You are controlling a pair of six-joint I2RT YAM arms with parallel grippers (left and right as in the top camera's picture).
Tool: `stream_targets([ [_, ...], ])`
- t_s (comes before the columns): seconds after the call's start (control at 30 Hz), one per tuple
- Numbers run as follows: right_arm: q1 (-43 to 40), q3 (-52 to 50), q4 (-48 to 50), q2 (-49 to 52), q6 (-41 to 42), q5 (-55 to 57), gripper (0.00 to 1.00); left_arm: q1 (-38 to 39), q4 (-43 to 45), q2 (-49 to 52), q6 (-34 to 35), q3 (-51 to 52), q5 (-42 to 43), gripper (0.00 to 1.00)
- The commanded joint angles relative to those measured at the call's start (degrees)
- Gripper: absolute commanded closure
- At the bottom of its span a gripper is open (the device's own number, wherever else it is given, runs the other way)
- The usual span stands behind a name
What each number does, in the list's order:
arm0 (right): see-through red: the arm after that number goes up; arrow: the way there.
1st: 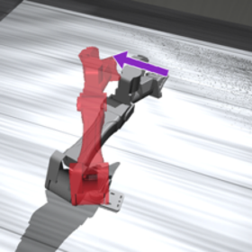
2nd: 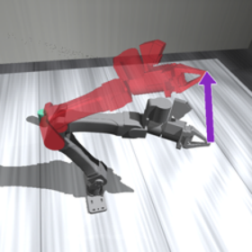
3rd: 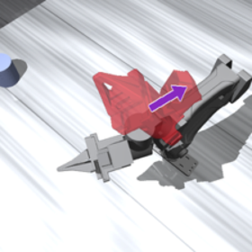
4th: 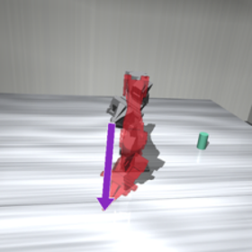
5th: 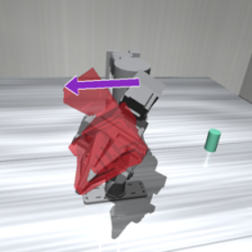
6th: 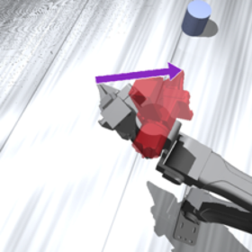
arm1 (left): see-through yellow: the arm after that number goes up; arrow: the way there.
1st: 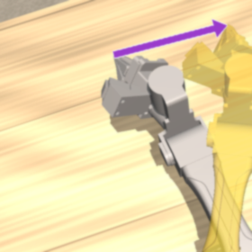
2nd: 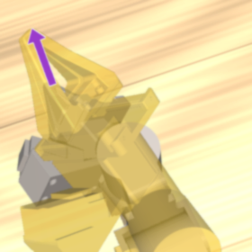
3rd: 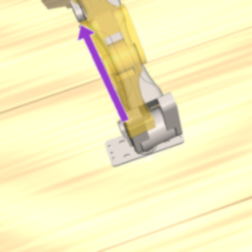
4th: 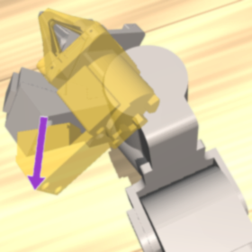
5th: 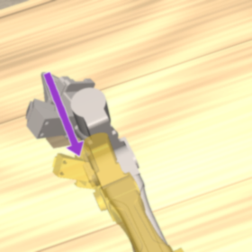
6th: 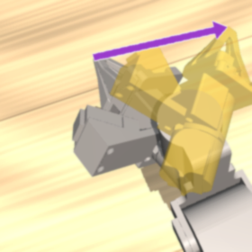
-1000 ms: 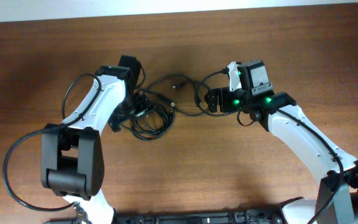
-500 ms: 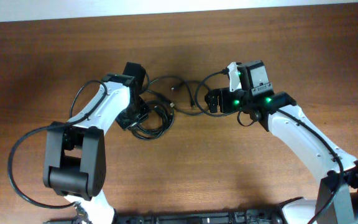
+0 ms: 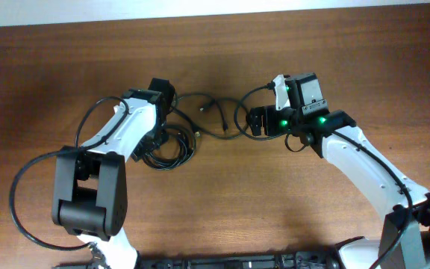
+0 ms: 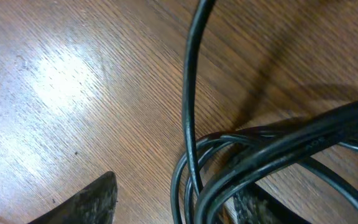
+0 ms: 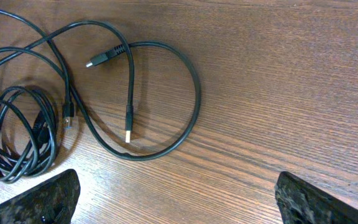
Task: Untangle cables
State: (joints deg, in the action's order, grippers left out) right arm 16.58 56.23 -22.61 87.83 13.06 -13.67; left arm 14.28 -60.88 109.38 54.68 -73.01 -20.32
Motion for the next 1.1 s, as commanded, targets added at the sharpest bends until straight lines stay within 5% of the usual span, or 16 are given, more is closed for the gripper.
stream_targets([
  [0.0,-0.15,0.28,-0.15,0.09,-0.61,-0.70,0.02,-0.57,2.32,-1.18,5.31,2.95,-4.17,0.31],
  [0.13,-0.15,0.24,-0.13,0.09,-0.61,-0.68,0.01,-0.57,7.50,-1.18,5.29,6.64,-2.64,0.50],
  [0.27,-0.15,0.24,-0.15,0.09,-0.61,0.17,0.02,-0.57,9.68,-1.18,5.29,8.13,-1.53,0.99],
  [0.5,-0.15,0.24,-0.17,0.09,-0.59,-0.68,0.02,-0.57,1.38,-7.87,5.05,-1.38,5.18,1.00],
  [0.67,0.61,0.24,0.98,0.09,-0.57,-32.63,0.01,-0.42,1.95,-18.36,5.62,-3.17,11.98,1.00],
  [0.73,3.78,0.24,1.40,0.09,2.82,-34.14,0.01,-0.39,1.92,-18.34,12.96,-3.15,15.93,1.00],
  [0.83,14.32,0.24,10.25,0.09,5.14,-20.87,0.02,-0.39,1.88,-18.34,34.86,-3.15,23.26,1.00],
  [0.93,22.49,0.24,13.75,0.44,20.11,6.45,0.02,-0.42,2.34,-18.34,51.01,-3.17,29.70,1.00],
  [1.0,25.00,0.24,18.86,3.15,23.93,11.82,0.01,-0.39,5.75,-18.34,52.06,-3.17,35.56,1.00],
  [1.07,25.03,0.24,23.80,6.99,23.93,11.78,0.27,-0.42,6.08,-18.34,52.06,-3.17,37.48,1.00],
])
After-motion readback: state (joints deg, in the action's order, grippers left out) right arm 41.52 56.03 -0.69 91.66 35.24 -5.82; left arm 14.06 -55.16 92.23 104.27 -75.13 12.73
